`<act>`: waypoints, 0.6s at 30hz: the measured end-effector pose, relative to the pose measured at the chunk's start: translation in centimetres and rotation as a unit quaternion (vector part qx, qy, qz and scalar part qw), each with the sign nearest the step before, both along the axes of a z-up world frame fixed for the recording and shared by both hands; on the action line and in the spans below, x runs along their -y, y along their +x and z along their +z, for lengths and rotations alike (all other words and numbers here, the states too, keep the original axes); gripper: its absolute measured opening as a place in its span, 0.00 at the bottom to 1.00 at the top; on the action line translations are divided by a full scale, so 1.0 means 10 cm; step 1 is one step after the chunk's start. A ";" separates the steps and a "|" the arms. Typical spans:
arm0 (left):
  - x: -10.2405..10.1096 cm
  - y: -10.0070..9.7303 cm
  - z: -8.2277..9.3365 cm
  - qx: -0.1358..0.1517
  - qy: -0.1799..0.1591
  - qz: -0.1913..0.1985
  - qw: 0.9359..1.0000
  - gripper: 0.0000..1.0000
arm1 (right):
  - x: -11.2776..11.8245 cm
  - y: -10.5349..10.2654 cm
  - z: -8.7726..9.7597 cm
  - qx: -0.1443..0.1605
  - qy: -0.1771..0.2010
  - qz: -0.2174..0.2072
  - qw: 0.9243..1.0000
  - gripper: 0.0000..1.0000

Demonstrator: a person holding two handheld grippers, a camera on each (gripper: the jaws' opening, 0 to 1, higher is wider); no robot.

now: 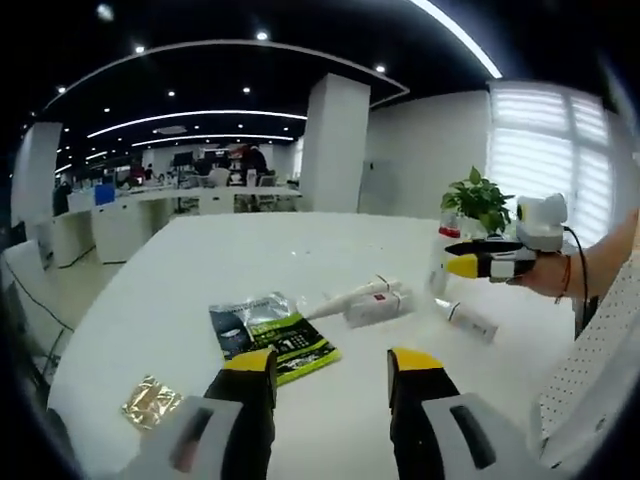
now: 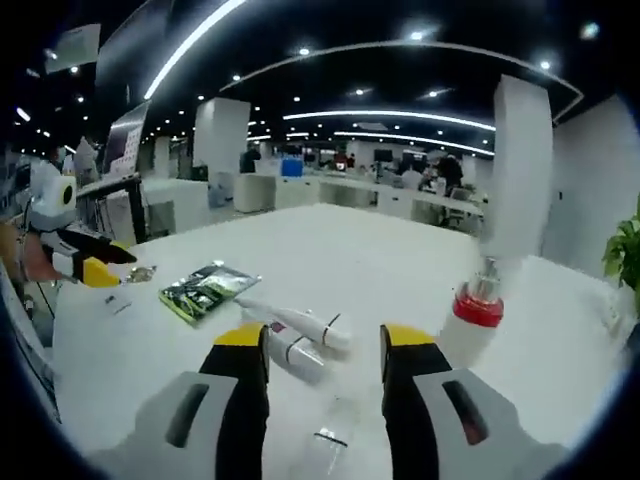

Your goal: Arrange the skincare products in the storage area until every visible bottle or jar stands upright without overlapping.

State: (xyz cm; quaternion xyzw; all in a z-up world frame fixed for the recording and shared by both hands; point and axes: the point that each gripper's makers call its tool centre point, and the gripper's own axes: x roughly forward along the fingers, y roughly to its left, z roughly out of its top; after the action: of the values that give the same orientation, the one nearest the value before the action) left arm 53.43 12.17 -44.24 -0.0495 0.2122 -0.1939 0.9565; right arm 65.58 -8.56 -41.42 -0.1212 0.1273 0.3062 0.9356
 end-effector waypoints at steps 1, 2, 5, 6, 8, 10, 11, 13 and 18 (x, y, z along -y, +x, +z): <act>-0.01 -0.02 -0.01 -0.004 0.002 0.002 1.000 0.45 | -0.04 0.07 0.00 -0.001 -0.006 0.004 1.000 0.45; -0.03 -0.05 -0.02 -0.007 0.007 0.004 1.000 0.45 | -0.10 0.16 0.00 -0.004 -0.020 0.012 1.000 0.45; -0.09 -0.09 -0.02 -0.009 0.022 0.010 1.000 0.45 | -0.24 0.35 0.05 0.010 -0.062 0.031 0.998 0.44; -0.13 -0.12 0.00 -0.008 0.020 0.015 1.000 0.45 | -0.42 0.39 0.15 0.021 -0.067 0.057 0.996 0.44; -0.18 -0.14 0.03 -0.003 0.016 0.025 1.000 0.45 | -0.54 0.44 0.19 0.022 -0.059 0.075 0.995 0.44; -0.22 -0.16 0.04 -0.003 0.015 0.031 0.999 0.45 | -0.67 0.54 0.18 0.008 -0.062 0.087 0.994 0.45; -0.24 -0.17 0.04 -0.004 0.014 0.036 0.999 0.45 | -0.71 0.58 0.17 0.013 -0.080 0.101 0.992 0.45; -0.28 -0.18 0.05 -0.002 0.013 0.044 0.999 0.44 | -0.78 0.66 0.16 0.018 -0.108 0.120 0.987 0.45; -0.34 -0.25 -0.01 -0.012 0.002 0.060 0.998 0.44 | -0.82 0.87 0.14 -0.055 -0.076 0.122 0.988 0.42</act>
State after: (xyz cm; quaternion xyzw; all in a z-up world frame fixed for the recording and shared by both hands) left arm 50.91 15.56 -44.32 -0.0627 0.2202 -0.1351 0.9640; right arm 74.27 -0.37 -40.02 -0.1898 0.1857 0.4135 0.8709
